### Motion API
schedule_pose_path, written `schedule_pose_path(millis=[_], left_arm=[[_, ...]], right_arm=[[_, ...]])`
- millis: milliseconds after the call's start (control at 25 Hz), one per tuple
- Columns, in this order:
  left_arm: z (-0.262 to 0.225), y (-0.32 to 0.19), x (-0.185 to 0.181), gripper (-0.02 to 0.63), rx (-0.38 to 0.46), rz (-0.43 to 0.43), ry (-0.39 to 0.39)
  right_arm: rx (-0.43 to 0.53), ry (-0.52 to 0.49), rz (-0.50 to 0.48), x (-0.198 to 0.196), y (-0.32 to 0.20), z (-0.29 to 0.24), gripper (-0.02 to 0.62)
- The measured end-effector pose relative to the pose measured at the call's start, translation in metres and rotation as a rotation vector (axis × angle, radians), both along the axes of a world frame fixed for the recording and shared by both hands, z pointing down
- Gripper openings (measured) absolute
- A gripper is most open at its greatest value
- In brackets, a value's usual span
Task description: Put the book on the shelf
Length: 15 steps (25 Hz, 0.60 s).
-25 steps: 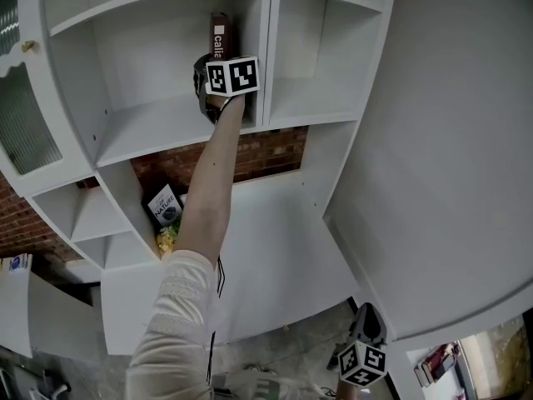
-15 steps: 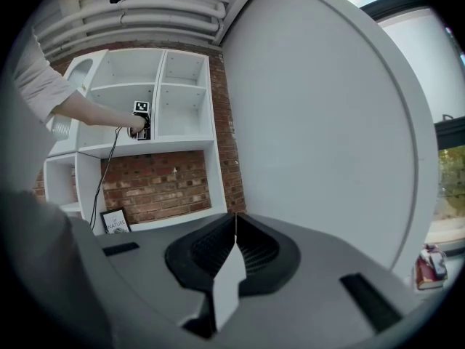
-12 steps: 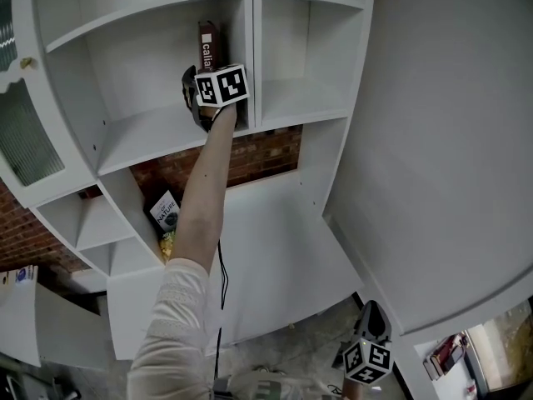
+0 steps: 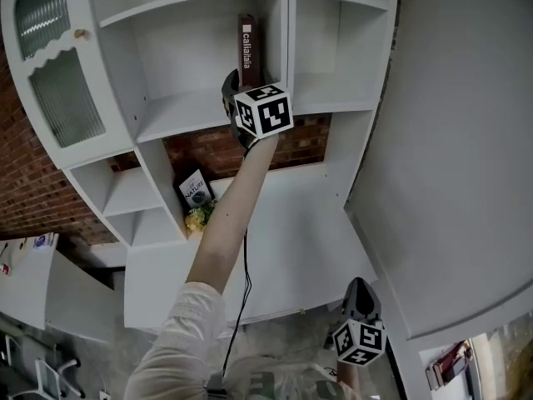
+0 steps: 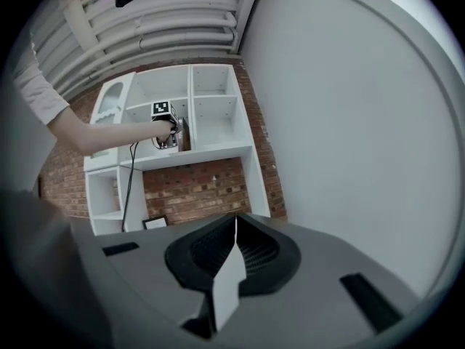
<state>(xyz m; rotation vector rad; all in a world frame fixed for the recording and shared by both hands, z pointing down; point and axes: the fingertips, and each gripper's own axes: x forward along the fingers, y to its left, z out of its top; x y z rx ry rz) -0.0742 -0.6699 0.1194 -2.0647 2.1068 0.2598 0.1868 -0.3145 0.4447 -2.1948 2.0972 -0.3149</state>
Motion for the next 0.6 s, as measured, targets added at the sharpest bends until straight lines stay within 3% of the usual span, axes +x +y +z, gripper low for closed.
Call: schedule_pose_path(millis=[200, 360, 480, 600], left_arm=[[0.021, 0.116, 0.005, 0.216, 0.159, 0.1, 0.013], [0.072, 0.231, -0.009, 0.213, 0.163, 0.221, 0.094], [0.106, 0.301, -0.032, 0.2, 0.153, 0.177, 0.042], [0.139, 0.352, -0.058, 0.045, 0.131, 0.101, -0.035]], right_arm=[[0.081, 0.025, -0.16, -0.045, 0.001, -0.023, 0.017], [0.162, 0.086, -0.28, -0.076, 0.005, -0.052, 0.017], [0.243, 0.158, -0.36, -0.101, 0.006, -0.079, 0.017], [0.335, 0.236, -0.433, -0.132, 0.008, -0.105, 0.017]])
